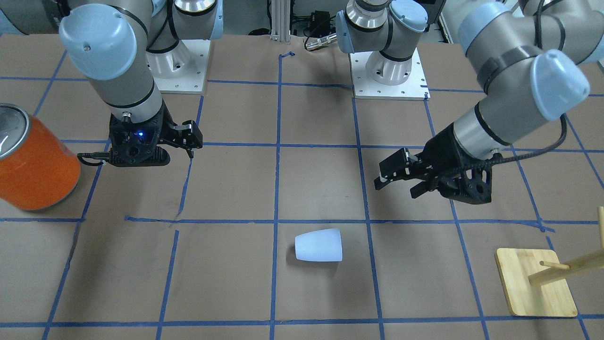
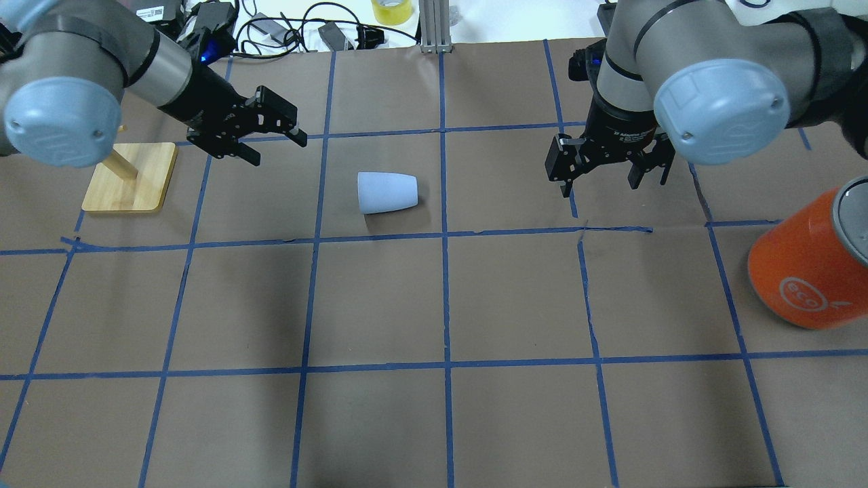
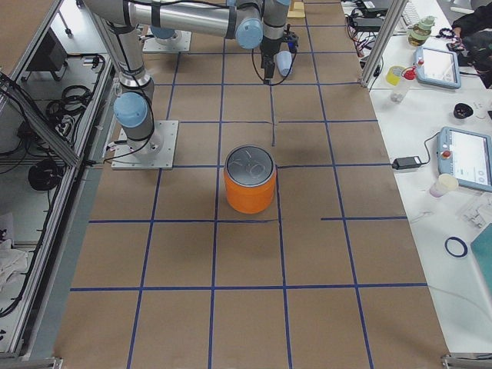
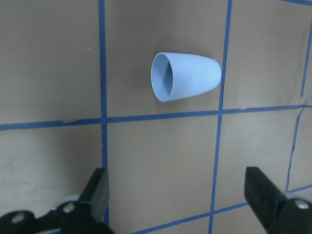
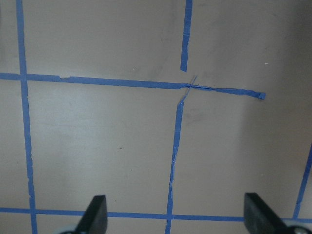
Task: Flip cup
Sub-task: 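Reach the left gripper toward the open mouth of the lying cup, then grasp the cup rim with the left gripper and lift it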
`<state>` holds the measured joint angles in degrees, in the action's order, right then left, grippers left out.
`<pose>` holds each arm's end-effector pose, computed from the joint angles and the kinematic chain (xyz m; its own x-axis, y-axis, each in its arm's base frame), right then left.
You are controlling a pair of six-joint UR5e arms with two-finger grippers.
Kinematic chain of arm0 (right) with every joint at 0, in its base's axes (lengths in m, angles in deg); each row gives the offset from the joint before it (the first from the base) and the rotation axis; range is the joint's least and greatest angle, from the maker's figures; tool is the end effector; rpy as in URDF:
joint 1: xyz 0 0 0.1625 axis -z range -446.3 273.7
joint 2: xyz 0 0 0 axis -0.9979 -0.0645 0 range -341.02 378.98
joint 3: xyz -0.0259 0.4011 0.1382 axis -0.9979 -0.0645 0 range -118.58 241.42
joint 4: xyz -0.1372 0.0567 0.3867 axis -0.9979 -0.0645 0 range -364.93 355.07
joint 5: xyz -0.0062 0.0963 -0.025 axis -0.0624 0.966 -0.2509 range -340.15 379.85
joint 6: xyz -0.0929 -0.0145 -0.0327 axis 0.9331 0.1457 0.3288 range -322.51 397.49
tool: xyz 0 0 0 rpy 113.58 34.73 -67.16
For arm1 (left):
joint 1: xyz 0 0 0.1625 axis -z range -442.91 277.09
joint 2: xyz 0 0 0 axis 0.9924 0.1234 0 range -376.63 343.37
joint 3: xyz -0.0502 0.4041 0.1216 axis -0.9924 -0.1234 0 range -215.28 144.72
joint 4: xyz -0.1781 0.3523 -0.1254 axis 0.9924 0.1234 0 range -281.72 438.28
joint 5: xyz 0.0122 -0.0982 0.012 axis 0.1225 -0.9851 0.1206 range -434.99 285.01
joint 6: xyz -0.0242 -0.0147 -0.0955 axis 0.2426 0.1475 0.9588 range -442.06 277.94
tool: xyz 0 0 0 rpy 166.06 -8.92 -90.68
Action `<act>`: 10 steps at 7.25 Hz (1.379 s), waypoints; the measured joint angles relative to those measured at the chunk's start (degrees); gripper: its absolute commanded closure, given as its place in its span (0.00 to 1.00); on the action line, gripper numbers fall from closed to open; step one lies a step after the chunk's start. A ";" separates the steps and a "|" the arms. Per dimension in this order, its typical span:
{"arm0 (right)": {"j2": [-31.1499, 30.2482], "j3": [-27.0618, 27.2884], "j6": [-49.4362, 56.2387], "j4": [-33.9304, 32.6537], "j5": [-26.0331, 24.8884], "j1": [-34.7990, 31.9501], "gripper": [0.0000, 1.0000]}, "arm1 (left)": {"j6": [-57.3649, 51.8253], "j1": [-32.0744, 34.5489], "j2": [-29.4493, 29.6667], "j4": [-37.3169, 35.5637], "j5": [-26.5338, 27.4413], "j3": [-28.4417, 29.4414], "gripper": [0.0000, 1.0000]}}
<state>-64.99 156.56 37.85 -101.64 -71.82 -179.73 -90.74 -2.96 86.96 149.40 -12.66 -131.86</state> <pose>0.1613 -0.5124 0.4022 -0.9973 -0.0683 0.0287 -0.0658 0.9948 0.0780 -0.0781 -0.5883 0.3499 -0.8865 -0.0143 0.4624 -0.0409 0.9980 -0.0477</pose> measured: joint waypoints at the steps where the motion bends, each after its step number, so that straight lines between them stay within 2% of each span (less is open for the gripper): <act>1: -0.66 -0.16 -0.12 -0.28 -0.04 0.29 0.00 | -0.12 -0.03 3.37 -3.32 -3.93 -1.05 0.00; 4: -2.31 -1.28 -0.18 -5.28 0.42 2.41 0.00 | 0.27 0.09 11.10 -11.29 -13.38 -4.02 0.00; 5: -3.02 -1.64 -0.19 -4.76 0.53 2.95 0.00 | 0.51 0.11 12.52 -13.28 -15.89 -5.09 0.02; 8: -3.87 -1.79 -0.27 -2.49 -0.03 3.88 0.00 | 1.04 0.33 16.24 -16.34 -19.10 -6.27 0.04; 10: -3.92 -1.73 -0.30 -2.75 -0.16 3.94 0.00 | 1.61 0.71 17.88 -16.60 -23.60 -6.32 0.10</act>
<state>-68.90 154.83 37.55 -104.38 -71.97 -175.79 -89.13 -2.25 104.84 132.81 -36.26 -138.19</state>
